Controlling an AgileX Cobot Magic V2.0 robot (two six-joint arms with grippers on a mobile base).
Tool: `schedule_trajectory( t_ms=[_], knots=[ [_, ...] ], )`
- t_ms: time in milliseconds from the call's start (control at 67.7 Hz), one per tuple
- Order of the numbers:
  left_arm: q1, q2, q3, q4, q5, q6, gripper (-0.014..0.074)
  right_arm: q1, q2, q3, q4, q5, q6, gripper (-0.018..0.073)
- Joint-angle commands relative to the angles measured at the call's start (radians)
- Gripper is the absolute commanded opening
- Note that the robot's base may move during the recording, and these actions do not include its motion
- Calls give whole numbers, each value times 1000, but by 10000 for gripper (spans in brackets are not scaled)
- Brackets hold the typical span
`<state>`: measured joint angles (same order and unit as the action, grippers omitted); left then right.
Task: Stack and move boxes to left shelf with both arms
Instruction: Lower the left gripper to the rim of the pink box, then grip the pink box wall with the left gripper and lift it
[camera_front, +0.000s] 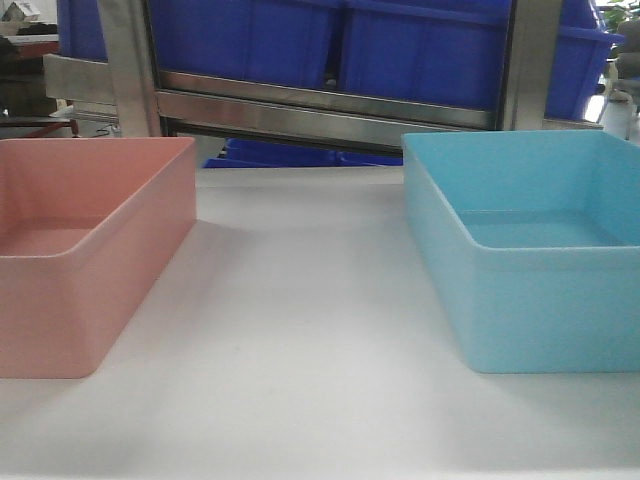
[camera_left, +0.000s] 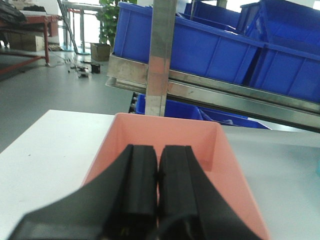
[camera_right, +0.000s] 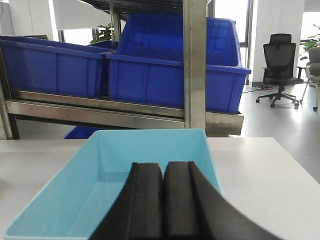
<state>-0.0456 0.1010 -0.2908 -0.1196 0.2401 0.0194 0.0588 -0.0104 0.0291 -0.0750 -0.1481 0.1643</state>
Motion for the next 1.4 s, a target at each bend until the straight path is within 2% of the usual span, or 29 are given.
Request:
schedule_trajectory(
  t_ms=[0,118,370,547,709,798,946,1020,1153,1286,1389],
  knots=[
    [0,90,-108,-22,-17,-6,-3,-3,-20,-18,-8,-86,-1,56],
    [0,246,-222,6,91,-6,-3,-3,-20,-18,-8,-86,-1,56],
    [0,556,-405,8,324,-6,-3,-3,-20,-18,-8,-86,-1,56],
    [0,770,-504,16,410,-6,-3,-3,-20,-18,-8,-86,-1,56],
    [10,1004,-677,44,564,41,4,-3,-20,-18,-8,-86,-1,56],
    [34,1126,-779,44,629,83,64,-3,-20,-18,-8,-86,-1,56],
    [88,1302,-944,44,714,108,332,-3,-20,-18,-8,-86,-1,56],
    [111,1388,-1035,44,748,133,421,-3,-20,-18,-8,-86,-1,56],
    [158,1541,-1194,44,810,204,428,-3,-20,-18,-8,-86,-1,56],
    [184,1670,-1326,44,889,206,427,-3,-20,-18,-8,-86,-1,56],
    [193,1753,-1394,44,890,206,427,-3,-20,-18,-8,-86,-1,56]
  ],
)
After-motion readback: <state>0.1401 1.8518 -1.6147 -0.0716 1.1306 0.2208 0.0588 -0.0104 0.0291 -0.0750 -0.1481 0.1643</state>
